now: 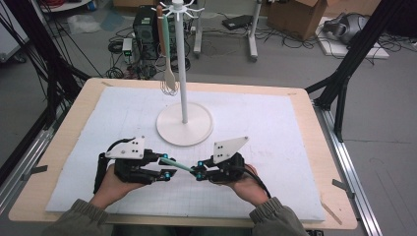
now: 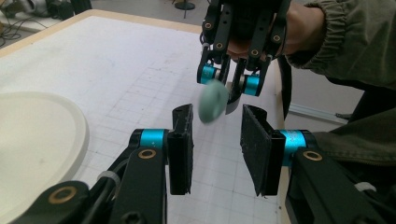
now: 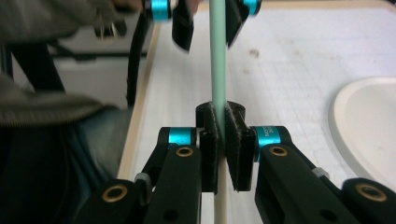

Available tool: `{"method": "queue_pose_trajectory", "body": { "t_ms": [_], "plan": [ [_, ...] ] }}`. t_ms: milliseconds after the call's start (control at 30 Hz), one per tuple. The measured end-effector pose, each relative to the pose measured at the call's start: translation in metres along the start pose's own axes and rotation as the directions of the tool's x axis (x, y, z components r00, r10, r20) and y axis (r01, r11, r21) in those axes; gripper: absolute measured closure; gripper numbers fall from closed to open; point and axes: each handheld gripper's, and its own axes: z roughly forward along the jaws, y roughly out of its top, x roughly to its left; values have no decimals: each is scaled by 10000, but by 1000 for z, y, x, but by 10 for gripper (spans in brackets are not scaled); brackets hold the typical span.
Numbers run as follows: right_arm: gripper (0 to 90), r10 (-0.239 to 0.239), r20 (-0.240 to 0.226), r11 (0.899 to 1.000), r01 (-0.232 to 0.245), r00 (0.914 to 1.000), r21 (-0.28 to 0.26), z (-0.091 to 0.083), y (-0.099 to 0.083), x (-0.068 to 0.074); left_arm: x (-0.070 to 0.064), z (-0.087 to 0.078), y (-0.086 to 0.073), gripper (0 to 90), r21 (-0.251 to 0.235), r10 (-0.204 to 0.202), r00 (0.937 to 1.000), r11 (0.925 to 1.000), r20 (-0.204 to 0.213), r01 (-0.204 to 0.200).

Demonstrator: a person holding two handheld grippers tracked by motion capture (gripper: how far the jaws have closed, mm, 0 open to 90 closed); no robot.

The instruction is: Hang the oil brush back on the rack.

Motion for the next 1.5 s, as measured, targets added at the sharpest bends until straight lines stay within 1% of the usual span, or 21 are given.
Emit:
{"method": "queue_pose_trajectory", "body": {
  "t_ms": [33,100,167,200,267,333,400,533,567,667,767,800,833,900,967,1067,1167,1233,1300,1333,1500],
  "plan": [
    [851,0,0,10000,0,10000,0,0,0,0,0,0,0,643,0,0,10000,10000,0,0],
    [851,240,-109,9994,-243,9997,-255,1,0,0,0,1,2,647,-143,-37,10000,9999,-27,37],
    [851,257,-86,9992,-259,9996,-305,4,0,0,1,1,3,650,-256,-114,9999,9996,6,115],
    [851,293,-86,9992,-295,9995,-265,6,0,0,1,1,4,691,-267,-123,9999,9996,-8,123],
    [851,277,-78,9993,-279,9996,-235,7,0,0,2,0,4,714,-366,-157,9999,9992,31,158],
    [850,200,-115,9996,-203,9997,-220,9,1,1,4,0,4,772,-397,-287,9990,9988,339,301],
    [843,-31,44,9999,31,10000,-111,9,2,3,4,0,4,815,-413,-380,9974,9983,610,406],
    [818,-220,314,9996,215,9993,170,8,7,5,0,0,8,829,-327,-174,9991,9993,385,187],
    [806,-421,480,9983,401,9980,429,8,11,7,-1,0,10,829,-260,-104,9994,9996,343,113],
    [807,-558,542,9972,529,9970,533,8,14,8,-2,0,13,829,-92,75,9995,9999,292,-72],
    [830,-598,545,9962,561,9967,664,10,16,8,-3,1,14,825,-67,114,9996,9999,269,-112],
    [830,-598,545,9962,561,9967,664,10,16,8,-3,1,14,825,-157,39,9997,9999,227,-36],
    [841,-620,524,9960,584,9967,681,10,16,8,-3,1,13,810,-227,-10,10000,9997,44,11],
    [847,-393,501,9980,367,9980,518,11,14,8,-3,-1,13,767,-410,-50,9999,9991,-142,44],
    [848,-83,438,9999,78,9990,115,11,12,6,-2,-2,13,735,-481,-117,9997,9988,-228,106],
    [848,396,350,9987,-384,9986,-345,12,10,4,-1,-3,14,734,-660,-259,9992,9975,-295,239],
    [848,591,295,9968,-574,9978,-555,12,10,3,-1,-2,15,743,-809,-430,9979,9960,-494,389],
    [848,732,378,9956,-708,9966,-608,13,10,3,1,-1,15,786,-873,-586,9977,9946,-342,554],
    [845,606,410,9968,-584,9973,-541,14,11,3,1,0,16,812,-867,-696,9975,9939,-84,686],
    [838,369,544,9987,-349,9978,-376,15,12,5,1,0,16,828,-853,-706,9975,9939,24,706],
    [832,135,657,9999,-128,9978,-109,15,14,7,-2,2,20,831,-600,-455,9990,9972,-38,452]
  ]
}}
